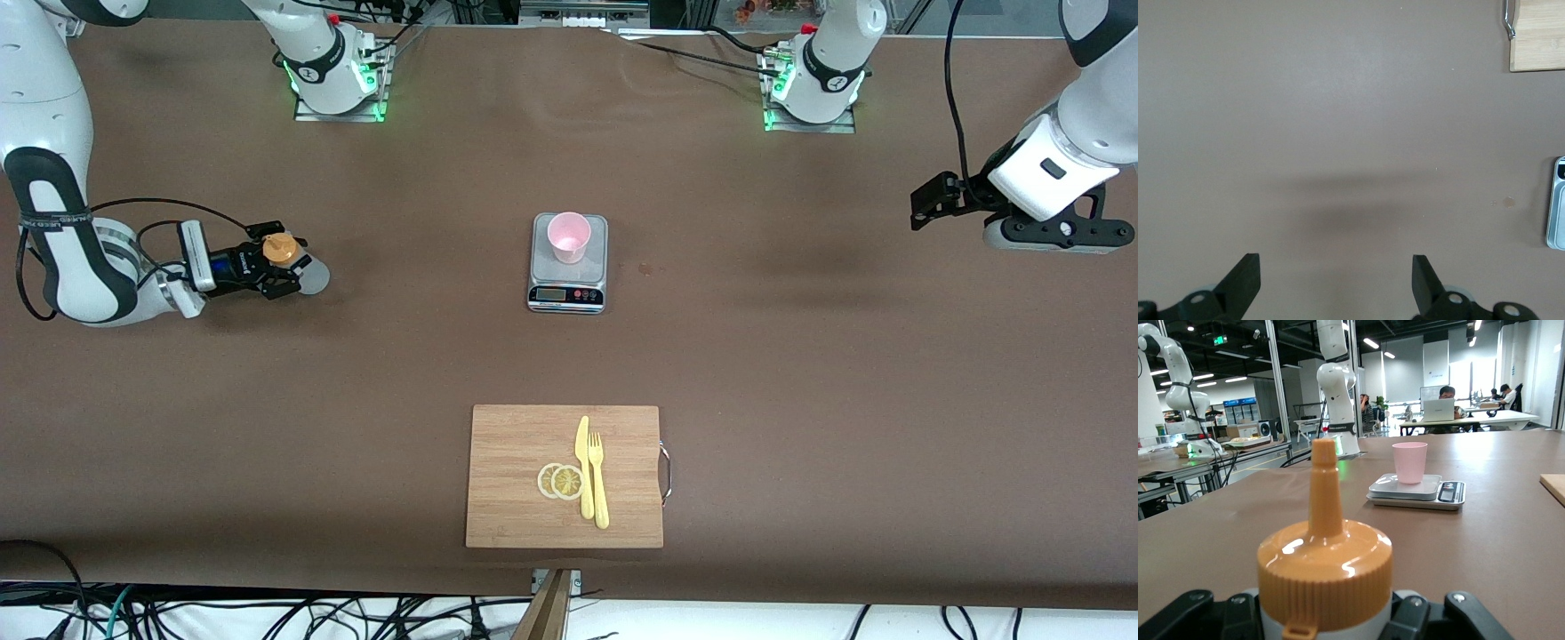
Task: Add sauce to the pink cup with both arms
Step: 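Carry the squeeze bottle back and lower it onto the table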
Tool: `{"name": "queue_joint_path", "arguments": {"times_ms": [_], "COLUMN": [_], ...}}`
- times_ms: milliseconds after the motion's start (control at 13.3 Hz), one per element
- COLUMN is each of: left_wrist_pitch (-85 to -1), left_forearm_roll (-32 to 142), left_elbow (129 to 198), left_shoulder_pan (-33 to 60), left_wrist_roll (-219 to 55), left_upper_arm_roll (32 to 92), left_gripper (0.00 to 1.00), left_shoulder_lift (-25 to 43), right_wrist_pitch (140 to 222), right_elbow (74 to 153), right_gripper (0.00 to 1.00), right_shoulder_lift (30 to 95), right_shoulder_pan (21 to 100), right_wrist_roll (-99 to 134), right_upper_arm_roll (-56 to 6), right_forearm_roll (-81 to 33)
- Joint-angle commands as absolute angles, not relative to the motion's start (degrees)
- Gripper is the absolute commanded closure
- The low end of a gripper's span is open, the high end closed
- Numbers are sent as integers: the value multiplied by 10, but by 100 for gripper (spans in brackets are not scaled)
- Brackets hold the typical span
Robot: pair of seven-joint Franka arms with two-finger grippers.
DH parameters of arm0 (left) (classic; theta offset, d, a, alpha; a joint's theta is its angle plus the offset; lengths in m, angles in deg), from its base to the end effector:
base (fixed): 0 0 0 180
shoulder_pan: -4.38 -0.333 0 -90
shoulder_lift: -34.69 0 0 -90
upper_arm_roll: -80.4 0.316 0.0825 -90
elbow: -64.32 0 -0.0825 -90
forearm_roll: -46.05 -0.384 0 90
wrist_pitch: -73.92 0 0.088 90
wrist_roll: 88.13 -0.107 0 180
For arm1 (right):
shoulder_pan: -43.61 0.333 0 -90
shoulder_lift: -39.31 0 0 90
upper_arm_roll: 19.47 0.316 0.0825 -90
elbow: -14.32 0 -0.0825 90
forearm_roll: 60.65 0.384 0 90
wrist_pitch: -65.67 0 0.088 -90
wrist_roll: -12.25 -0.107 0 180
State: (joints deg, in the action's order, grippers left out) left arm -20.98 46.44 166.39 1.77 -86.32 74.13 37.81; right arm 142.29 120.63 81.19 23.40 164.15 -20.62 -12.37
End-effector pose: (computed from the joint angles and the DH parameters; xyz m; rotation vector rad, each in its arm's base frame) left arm 0.5364 -0.0363 0.5616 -3.1367 0.0488 0.1114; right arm 0.5052 -0.0979 0.1338 -1.0726 -1.4392 -0.8027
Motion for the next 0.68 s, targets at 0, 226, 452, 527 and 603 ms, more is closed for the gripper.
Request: {"name": "queue_joint_path", "arguments": {"times_ms": [0, 226, 452, 527, 603], "left_wrist_pitch": [-197, -196, -196, -196, -196], "left_forearm_roll": [453, 453, 453, 453, 453], "left_elbow": [1647, 1647, 1647, 1647, 1647], "left_shoulder_pan": [15, 15, 15, 15, 15], "left_wrist_roll": [-872, -872, -872, -872, -872], "left_upper_arm_roll": [738, 738, 738, 738, 738], "left_gripper": [0, 0, 0, 0, 0], "left_shoulder_lift": [371, 371, 371, 371, 371], "right_wrist_pitch": [1395, 1396, 1397, 1396, 1397], "right_elbow": [1194, 1194, 1192, 1186, 1180], "right_gripper": [64, 51, 17, 1, 1], "right_shoulder_lift": [818, 817, 816, 816, 812], "right_shoulder_pan": [218, 219, 220, 220, 220], "right_wrist_roll": [1643, 1642, 1642, 1643, 1644], "right_upper_arm_roll": [-197, -197, -198, -199, -201], "right_forearm_roll": [-99, -94, -95, -96, -101]}}
